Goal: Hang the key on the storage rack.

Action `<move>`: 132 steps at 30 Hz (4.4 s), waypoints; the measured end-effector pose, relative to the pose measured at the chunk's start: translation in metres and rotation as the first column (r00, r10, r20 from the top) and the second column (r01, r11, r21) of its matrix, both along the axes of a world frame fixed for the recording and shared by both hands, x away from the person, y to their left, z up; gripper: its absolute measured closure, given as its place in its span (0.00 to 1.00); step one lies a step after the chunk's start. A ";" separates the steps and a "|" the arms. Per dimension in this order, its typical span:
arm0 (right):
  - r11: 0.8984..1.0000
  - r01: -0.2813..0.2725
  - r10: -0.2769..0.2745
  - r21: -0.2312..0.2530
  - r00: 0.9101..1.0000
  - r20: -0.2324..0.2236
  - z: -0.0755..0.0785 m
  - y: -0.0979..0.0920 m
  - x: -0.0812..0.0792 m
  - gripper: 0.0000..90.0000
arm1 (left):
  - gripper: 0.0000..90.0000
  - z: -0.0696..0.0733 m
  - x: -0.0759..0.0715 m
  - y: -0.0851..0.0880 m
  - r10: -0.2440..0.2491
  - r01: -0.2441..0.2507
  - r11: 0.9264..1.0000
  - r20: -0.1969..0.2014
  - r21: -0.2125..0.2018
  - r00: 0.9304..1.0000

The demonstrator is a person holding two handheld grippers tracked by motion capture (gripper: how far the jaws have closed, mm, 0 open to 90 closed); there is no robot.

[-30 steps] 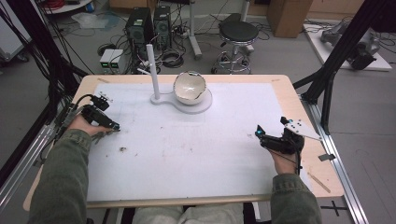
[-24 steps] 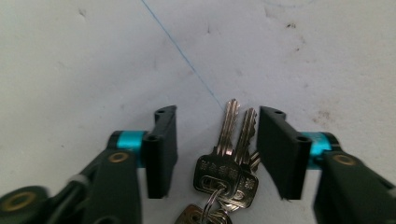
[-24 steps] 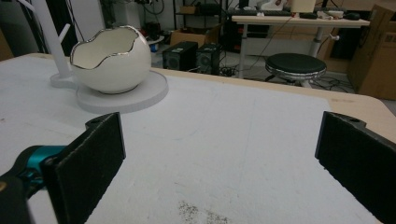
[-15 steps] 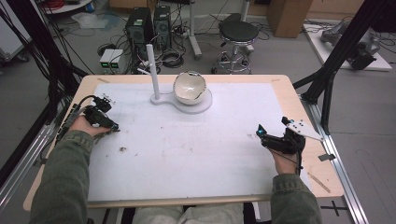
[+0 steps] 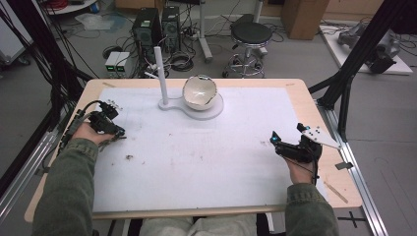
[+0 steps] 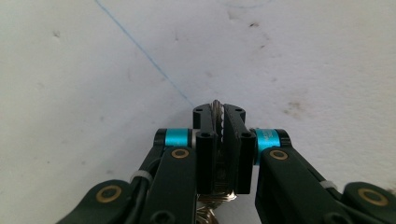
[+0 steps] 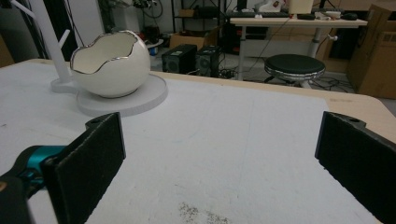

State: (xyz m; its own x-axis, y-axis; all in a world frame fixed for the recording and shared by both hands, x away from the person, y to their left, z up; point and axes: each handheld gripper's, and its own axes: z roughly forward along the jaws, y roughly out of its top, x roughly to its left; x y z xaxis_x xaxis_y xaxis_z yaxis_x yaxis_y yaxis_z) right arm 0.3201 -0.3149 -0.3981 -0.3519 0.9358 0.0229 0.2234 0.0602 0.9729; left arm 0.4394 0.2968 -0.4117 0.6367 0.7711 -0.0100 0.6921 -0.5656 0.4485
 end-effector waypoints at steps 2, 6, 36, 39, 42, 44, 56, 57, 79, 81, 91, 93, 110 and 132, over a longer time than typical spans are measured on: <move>1.000 0.002 -0.002 0.002 1.000 -0.003 0.000 0.000 -0.001 0.01 | 0.93 0.002 -0.001 0.000 0.006 -0.006 1.000 0.009 0.001 1.000; 1.000 0.004 -0.004 0.009 1.000 0.003 0.001 -0.001 -0.001 0.01 | 0.93 0.011 -0.006 0.005 0.006 -0.005 1.000 0.037 -0.026 0.999; 1.000 -0.002 0.002 0.021 1.000 0.003 0.001 -0.001 -0.001 0.01 | 0.99 0.062 -0.031 0.020 0.063 -0.006 0.968 0.217 -0.252 0.974; 1.000 -0.001 0.001 0.023 1.000 0.002 0.001 -0.001 -0.002 0.01 | 0.99 0.075 -0.029 0.017 0.047 0.009 0.971 0.228 -0.238 0.972; 1.000 0.000 0.000 0.020 1.000 0.004 0.001 -0.001 -0.002 0.01 | 0.99 0.080 -0.028 0.015 0.035 0.021 0.973 0.236 -0.231 0.971; 1.000 0.000 0.000 0.021 1.000 0.007 0.001 -0.001 -0.002 0.01 | 0.99 0.084 -0.027 0.013 0.030 0.027 0.973 0.242 -0.229 0.970; 1.000 -0.002 0.002 0.022 1.000 0.008 0.001 -0.001 -0.002 0.01 | 0.99 0.121 -0.026 0.003 0.005 0.062 0.974 0.295 -0.217 0.955; 1.000 -0.002 0.002 0.022 1.000 0.009 0.001 -0.001 -0.002 0.01 | 0.99 0.123 -0.025 0.002 0.001 0.065 0.975 0.300 -0.211 0.954; 1.000 -0.005 0.005 0.028 1.000 0.010 0.001 -0.002 -0.002 0.01 | 0.99 0.180 -0.015 -0.031 -0.056 0.139 0.971 0.379 -0.196 0.924; 1.000 -0.005 0.005 0.030 1.000 0.009 0.001 -0.002 -0.002 0.01 | 0.99 0.184 -0.014 -0.035 -0.061 0.144 0.971 0.386 -0.190 0.921; 1.000 -0.008 0.008 0.026 1.000 0.007 0.000 -0.002 -0.001 0.01 | 0.99 0.198 -0.008 -0.050 -0.062 0.164 0.964 0.425 -0.207 0.903; 1.000 -0.007 0.007 0.027 1.000 0.008 0.000 -0.003 -0.001 0.01 | 0.99 0.201 -0.006 -0.053 -0.061 0.166 0.964 0.432 -0.208 0.900; 0.999 0.000 0.000 0.033 1.000 0.009 0.000 -0.007 -0.006 0.01 | 0.99 0.223 0.014 -0.077 -0.036 0.173 0.952 0.468 -0.252 0.883; 0.999 0.002 -0.003 0.035 1.000 0.009 0.000 -0.010 -0.008 0.01 | 0.99 0.213 0.039 -0.101 -0.040 0.146 0.968 0.446 -0.204 0.894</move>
